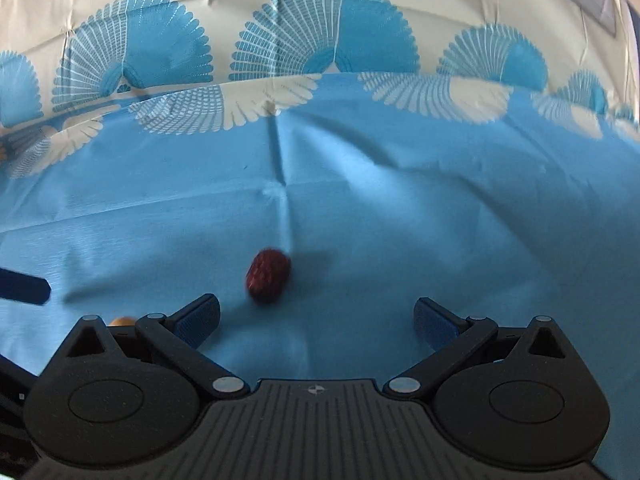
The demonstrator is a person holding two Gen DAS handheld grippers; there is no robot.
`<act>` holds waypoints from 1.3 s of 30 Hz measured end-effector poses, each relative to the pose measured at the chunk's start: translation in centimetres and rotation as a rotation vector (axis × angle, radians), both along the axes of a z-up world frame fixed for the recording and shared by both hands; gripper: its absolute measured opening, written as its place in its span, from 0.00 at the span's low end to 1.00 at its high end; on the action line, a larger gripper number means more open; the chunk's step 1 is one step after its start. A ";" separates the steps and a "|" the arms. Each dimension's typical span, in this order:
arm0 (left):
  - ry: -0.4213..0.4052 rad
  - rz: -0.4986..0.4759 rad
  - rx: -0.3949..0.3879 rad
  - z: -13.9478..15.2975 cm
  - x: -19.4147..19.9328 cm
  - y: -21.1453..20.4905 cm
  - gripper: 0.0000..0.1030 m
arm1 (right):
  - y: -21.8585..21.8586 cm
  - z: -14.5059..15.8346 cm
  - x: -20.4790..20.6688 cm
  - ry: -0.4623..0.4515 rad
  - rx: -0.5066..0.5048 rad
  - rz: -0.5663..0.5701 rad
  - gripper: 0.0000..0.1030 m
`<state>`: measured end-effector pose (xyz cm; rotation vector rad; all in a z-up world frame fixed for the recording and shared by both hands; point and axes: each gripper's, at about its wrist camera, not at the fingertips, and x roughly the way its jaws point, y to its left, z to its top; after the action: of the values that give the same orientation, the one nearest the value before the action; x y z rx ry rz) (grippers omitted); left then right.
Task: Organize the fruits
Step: 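Grasp a small yellow fruit with left tool while right tool grasps a date, then carry both fruits over the plate and open both tools to drop them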
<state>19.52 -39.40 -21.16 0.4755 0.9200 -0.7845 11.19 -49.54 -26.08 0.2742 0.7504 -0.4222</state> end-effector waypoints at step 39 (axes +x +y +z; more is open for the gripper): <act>-0.104 0.311 -0.161 23.2 -22.5 33.9 0.26 | 25.2 23.8 -23.8 -0.275 0.043 0.287 0.20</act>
<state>-3.02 -5.53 2.07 0.2225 0.8026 -0.5398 -12.65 -24.36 -2.23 0.2540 0.5187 -0.0926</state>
